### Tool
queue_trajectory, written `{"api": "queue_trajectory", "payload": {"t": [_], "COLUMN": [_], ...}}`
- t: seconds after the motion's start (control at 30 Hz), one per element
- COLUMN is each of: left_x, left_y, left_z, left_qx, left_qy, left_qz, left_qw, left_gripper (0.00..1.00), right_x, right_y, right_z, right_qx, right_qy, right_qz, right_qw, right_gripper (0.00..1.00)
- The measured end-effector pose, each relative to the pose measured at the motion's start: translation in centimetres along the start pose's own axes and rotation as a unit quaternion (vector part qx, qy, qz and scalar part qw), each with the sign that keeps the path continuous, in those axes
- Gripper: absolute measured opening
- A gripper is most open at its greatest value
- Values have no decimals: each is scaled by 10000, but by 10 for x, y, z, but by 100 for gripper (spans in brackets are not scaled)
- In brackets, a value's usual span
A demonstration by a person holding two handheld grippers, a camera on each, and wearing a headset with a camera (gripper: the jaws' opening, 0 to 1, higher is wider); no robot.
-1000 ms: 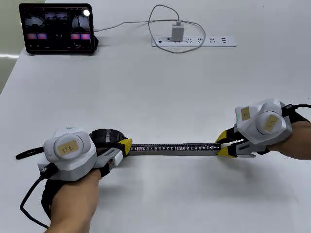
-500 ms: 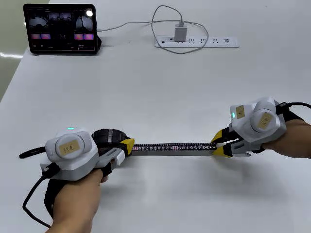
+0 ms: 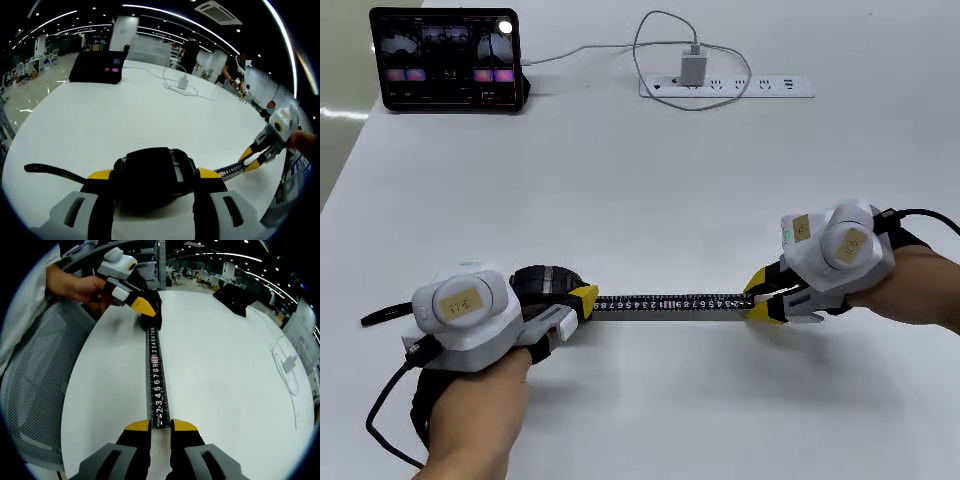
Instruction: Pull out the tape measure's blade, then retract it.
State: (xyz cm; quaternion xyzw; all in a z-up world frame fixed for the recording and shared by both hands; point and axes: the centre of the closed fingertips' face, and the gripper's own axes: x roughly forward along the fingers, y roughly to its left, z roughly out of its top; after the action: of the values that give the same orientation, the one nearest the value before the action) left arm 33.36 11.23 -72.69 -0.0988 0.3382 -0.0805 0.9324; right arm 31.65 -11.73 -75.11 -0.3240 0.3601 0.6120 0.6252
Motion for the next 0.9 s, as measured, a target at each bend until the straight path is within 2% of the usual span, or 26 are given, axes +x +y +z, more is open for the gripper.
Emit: {"api": "queue_trajectory", "payload": {"t": [0.9], "left_x": [0], "left_y": [-1], "left_z": [0], "left_qx": [-51], "left_qy": [6], "left_qz": [-36], "left_qw": [10000], "left_gripper": [59], "right_x": [20], "right_y": [-1], "right_z": [33], "right_qx": [-103], "right_qy": [-159], "right_qz": [127], "right_qw": [9997], "right_gripper": [10]}}
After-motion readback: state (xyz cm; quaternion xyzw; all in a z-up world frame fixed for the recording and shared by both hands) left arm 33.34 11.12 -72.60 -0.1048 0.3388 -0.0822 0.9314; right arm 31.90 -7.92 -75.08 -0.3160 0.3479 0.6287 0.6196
